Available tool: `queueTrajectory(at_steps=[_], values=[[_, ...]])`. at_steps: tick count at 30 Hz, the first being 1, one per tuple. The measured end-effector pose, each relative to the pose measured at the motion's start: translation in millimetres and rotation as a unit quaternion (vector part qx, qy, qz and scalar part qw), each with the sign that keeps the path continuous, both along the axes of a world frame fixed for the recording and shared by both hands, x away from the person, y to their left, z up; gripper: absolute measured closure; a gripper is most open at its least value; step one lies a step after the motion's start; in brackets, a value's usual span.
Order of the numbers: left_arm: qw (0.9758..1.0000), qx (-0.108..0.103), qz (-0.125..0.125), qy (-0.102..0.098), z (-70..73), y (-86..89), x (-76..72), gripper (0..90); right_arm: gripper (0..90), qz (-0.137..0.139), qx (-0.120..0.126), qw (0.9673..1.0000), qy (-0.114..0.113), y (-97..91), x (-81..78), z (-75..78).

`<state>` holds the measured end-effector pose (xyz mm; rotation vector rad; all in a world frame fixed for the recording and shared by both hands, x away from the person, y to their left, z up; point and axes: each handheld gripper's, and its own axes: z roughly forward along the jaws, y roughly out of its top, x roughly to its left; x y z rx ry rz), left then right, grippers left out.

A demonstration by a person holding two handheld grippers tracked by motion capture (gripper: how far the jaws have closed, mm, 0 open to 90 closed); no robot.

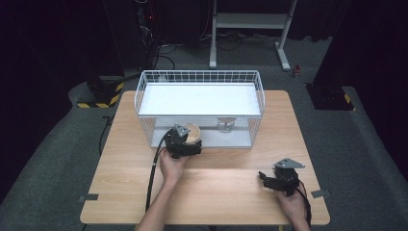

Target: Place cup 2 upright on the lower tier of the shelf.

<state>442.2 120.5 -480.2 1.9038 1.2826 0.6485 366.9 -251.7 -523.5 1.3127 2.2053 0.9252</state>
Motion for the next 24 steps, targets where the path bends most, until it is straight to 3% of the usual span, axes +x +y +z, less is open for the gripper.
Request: queueTrajectory(at_steps=[10,24], values=[[0.9999,-0.010,-0.005,-0.006,-5.8,1.7,7.6,8.7,24.7,0.000,0.000,1.0000,0.000,0.0,0.0,0.0],[0.9995,-0.021,0.010,-0.023,-11.5,1.4,16.7,8.5,24.7,0.000,0.000,1.0000,0.000,0.0,0.0,0.0]])
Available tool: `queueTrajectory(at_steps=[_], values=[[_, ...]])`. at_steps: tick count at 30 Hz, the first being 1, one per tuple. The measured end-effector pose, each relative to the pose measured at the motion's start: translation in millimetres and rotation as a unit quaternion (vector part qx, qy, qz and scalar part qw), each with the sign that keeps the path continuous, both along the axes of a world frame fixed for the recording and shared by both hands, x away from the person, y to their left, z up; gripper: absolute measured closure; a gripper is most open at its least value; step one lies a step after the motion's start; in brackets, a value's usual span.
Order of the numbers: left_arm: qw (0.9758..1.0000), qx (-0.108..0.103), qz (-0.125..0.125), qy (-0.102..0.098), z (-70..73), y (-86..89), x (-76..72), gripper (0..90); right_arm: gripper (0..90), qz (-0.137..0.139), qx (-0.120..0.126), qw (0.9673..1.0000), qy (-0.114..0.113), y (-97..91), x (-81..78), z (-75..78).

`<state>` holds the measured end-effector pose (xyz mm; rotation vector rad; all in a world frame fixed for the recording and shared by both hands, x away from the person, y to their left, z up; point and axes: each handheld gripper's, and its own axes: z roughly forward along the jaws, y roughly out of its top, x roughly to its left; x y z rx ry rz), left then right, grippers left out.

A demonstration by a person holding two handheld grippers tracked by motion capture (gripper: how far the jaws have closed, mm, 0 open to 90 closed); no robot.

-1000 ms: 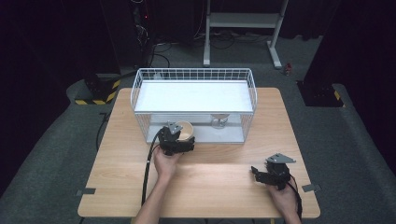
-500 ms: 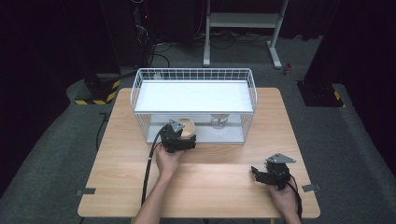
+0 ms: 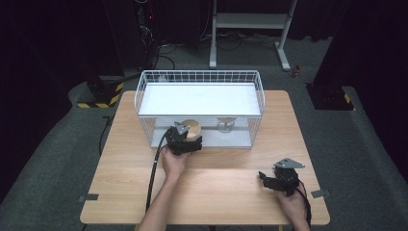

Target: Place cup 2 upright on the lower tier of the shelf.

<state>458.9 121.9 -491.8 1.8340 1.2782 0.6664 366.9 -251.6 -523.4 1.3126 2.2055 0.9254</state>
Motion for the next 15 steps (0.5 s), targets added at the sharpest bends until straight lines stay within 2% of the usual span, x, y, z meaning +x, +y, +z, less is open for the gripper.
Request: queueTrajectory(at_steps=[2,4,6,7,9,11,12,14,15], values=[[1.0000,0.005,0.003,-0.003,0.1,1.1,1.3,8.5,24.7,0.000,0.000,1.0000,0.000,0.0,-0.1,0.0],[1.0000,-0.002,0.008,-0.004,-0.4,0.9,2.6,8.5,24.7,0.001,-0.001,1.0000,-0.001,-0.2,0.0,0.0],[1.0000,0.005,0.003,0.006,0.8,0.7,5.0,8.4,24.7,0.001,-0.001,1.0000,-0.001,-0.2,-0.1,-0.1],[0.9998,0.017,0.008,0.004,1.7,0.4,6.7,8.3,24.7,0.001,-0.001,1.0000,-0.001,-0.2,0.0,0.0],[0.9999,0.011,0.007,0.011,1.3,-0.8,7.2,8.1,24.7,0.001,-0.001,1.0000,-0.001,-0.2,-0.1,-0.1],[0.9998,0.011,0.013,0.011,1.2,-2.0,7.2,8.0,24.7,0.001,-0.001,1.0000,-0.001,-0.3,-0.1,0.0],[0.9997,0.021,0.015,0.004,1.5,-2.2,7.3,8.0,24.7,0.001,-0.001,1.0000,-0.001,-0.3,-0.2,-0.1],[0.9998,0.010,0.016,0.011,0.9,-3.5,6.7,7.9,24.7,0.001,-0.001,1.0000,-0.001,-0.3,-0.2,-0.1],[0.9996,0.022,0.017,0.006,1.9,-1.9,7.0,7.8,24.7,0.001,-0.001,1.0000,-0.001,-0.3,-0.2,0.0]])
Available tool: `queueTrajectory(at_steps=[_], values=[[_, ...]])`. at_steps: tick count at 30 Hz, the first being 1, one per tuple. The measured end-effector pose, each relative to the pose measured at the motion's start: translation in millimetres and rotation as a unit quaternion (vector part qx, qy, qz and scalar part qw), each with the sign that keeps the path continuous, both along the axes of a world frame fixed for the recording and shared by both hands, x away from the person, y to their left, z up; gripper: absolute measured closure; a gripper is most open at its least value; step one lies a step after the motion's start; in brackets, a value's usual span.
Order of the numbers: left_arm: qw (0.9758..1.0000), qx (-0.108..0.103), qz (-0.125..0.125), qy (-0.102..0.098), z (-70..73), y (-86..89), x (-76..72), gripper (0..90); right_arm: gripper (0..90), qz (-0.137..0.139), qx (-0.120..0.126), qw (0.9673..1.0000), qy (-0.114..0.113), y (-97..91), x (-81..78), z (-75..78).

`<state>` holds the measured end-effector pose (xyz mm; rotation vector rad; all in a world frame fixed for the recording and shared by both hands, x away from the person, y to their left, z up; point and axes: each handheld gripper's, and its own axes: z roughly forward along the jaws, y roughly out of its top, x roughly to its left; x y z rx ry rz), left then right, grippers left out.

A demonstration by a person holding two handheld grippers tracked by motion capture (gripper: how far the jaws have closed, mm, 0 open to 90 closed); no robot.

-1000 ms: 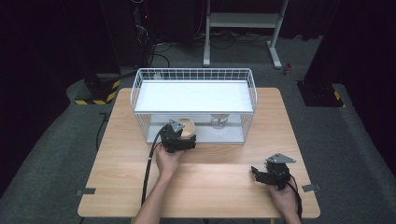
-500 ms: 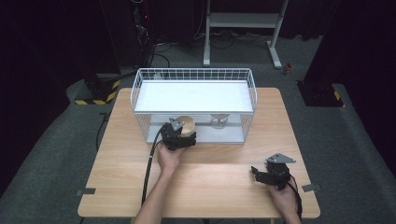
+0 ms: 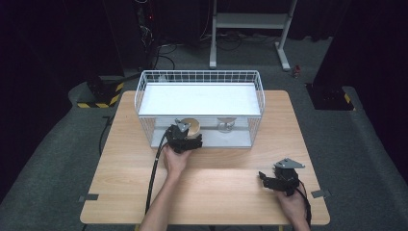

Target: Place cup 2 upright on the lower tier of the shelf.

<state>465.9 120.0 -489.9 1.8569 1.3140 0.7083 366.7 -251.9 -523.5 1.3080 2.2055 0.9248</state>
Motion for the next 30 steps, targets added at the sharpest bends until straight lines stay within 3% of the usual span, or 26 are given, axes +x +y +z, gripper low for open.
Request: queueTrajectory(at_steps=[2,6,19,22,25,30], values=[[0.9999,-0.012,0.000,0.008,0.3,-0.2,-0.6,7.5,24.7,0.000,0.001,1.0000,0.000,0.1,-0.1,0.0],[1.0000,-0.003,0.002,0.008,1.2,1.2,-1.8,5.5,24.7,0.000,0.001,1.0000,0.000,0.1,-0.1,-0.1],[0.9998,-0.010,-0.002,0.015,0.0,6.6,-9.6,2.4,24.7,0.001,0.000,1.0000,-0.001,-0.1,0.0,-0.1],[0.9998,-0.001,-0.004,0.020,-0.9,7.8,-12.8,3.9,24.7,0.001,0.000,1.0000,-0.001,-0.1,-0.1,-0.1],[0.9999,-0.007,-0.003,0.009,-1.4,6.9,-17.9,9.6,24.7,0.001,0.000,1.0000,-0.001,-0.1,-0.1,-0.1],[1.0000,-0.004,-0.002,0.009,-2.3,7.6,-23.6,13.1,24.7,0.000,0.000,1.0000,0.000,0.0,-0.1,-0.1]])
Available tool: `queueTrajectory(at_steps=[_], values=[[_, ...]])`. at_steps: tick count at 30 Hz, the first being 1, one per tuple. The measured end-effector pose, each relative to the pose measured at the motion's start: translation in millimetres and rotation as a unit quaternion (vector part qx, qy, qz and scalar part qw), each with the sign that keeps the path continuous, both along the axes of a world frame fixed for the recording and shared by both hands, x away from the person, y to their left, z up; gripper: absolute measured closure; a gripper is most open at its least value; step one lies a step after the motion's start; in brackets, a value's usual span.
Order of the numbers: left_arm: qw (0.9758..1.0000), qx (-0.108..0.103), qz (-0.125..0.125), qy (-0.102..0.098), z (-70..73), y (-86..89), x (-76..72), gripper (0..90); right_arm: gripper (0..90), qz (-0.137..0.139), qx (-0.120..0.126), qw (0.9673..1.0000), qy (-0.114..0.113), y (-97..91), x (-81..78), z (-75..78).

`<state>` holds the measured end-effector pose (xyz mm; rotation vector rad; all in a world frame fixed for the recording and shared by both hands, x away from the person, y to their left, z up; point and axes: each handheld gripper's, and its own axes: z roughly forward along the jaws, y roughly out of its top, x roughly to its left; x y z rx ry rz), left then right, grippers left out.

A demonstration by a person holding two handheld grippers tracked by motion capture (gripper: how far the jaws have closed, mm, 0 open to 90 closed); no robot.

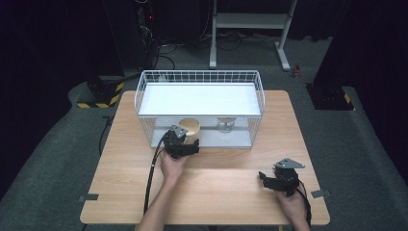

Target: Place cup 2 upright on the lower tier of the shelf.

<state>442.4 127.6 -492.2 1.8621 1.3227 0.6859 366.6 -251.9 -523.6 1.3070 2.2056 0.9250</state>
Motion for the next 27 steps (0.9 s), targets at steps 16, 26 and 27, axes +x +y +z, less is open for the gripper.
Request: queueTrajectory(at_steps=[16,26,27], values=[[0.9998,0.021,0.003,-0.004,-3.4,1.0,0.2,31.6,24.7,0.001,-0.001,1.0000,-0.001,-0.1,0.2,0.0],[0.9995,0.030,0.011,-0.004,-6.0,-0.1,6.3,33.6,24.7,0.000,-0.001,1.0000,0.000,-0.1,0.1,0.0],[0.9994,0.033,0.012,0.001,-6.2,-0.7,7.5,33.5,24.6,0.000,-0.001,1.0000,0.000,-0.1,0.1,0.0]])
